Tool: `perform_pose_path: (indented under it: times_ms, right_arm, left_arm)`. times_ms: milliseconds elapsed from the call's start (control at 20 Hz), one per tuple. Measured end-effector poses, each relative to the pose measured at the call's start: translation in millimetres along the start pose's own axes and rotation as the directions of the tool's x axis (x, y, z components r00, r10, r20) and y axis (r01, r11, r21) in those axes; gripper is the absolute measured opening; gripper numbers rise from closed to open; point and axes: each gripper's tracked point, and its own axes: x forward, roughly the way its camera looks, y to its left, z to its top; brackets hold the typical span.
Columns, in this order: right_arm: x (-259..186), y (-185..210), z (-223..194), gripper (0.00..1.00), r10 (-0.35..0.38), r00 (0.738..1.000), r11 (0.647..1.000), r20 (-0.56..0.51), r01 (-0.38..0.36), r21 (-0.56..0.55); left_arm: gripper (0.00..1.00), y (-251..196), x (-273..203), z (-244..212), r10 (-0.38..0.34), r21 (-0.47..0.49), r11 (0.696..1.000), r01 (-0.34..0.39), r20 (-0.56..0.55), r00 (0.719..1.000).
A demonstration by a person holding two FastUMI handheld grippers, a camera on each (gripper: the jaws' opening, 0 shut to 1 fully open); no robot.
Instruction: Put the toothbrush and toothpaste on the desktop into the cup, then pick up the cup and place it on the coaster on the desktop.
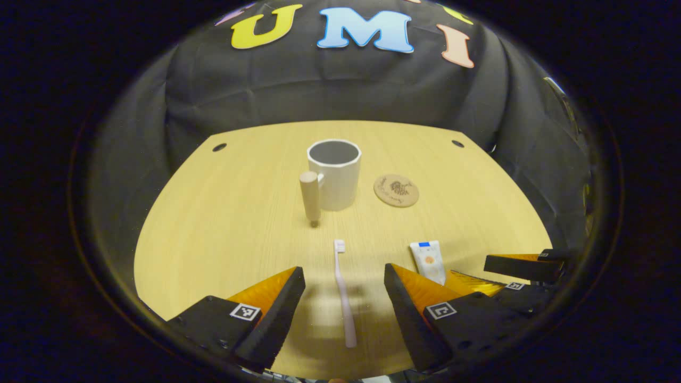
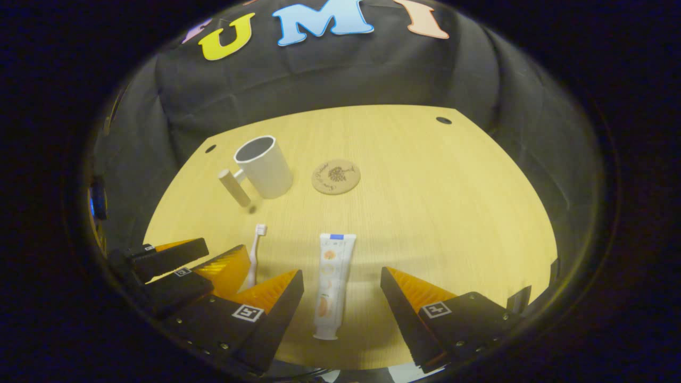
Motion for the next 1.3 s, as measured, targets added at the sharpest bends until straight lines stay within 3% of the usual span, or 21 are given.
perform_pose_path:
  times_ms: [100, 250, 350, 600, 650, 700, 950, 1000, 1300]
  right_arm:
    - [9, -1, -11, 0.92, -0.004, 0.999, 1.000, -0.033, 0.003, -0.013]
    - [19, 0, -23, 0.92, -0.001, 0.997, 1.000, -0.077, -0.001, -0.030]
    - [25, 0, -28, 0.92, -0.004, 0.995, 0.999, -0.096, 0.001, -0.039]
    - [35, -1, -35, 0.92, -0.016, 0.992, 0.998, -0.124, 0.008, -0.064]
    - [37, -2, -37, 0.90, -0.019, 0.991, 0.997, -0.133, 0.010, -0.070]
    - [38, -3, -38, 0.92, -0.028, 0.991, 0.997, -0.131, 0.018, -0.079]
    - [42, -7, -42, 0.96, -0.049, 0.990, 0.994, -0.131, 0.035, -0.104]
    - [40, -8, -42, 0.96, -0.053, 0.991, 0.993, -0.123, 0.039, -0.108]
    - [42, -13, -42, 0.94, -0.047, 0.990, 0.991, -0.130, 0.030, -0.129]
  left_arm:
    - [1.00, 2, 9, -14, -0.003, 0.000, 1.000, 0.003, -0.045, 0.999]
    - [0.94, 4, 21, -31, -0.002, -0.004, 1.000, 0.002, -0.096, 0.995]
    - [1.00, 7, 27, -40, 0.002, -0.012, 1.000, -0.004, -0.123, 0.992]
    - [0.98, 13, 39, -49, 0.020, -0.017, 1.000, -0.023, -0.160, 0.987]
    - [0.94, 14, 41, -47, 0.026, -0.008, 1.000, -0.028, -0.156, 0.987]
    - [1.00, 14, 41, -46, 0.027, -0.003, 1.000, -0.028, -0.154, 0.988]
    - [0.96, 18, 47, -46, 0.058, 0.021, 0.998, -0.055, -0.149, 0.987]
    - [1.00, 19, 46, -46, 0.059, 0.016, 0.998, -0.057, -0.147, 0.987]
    - [0.97, 20, 48, -45, 0.059, 0.020, 0.998, -0.057, -0.142, 0.988]
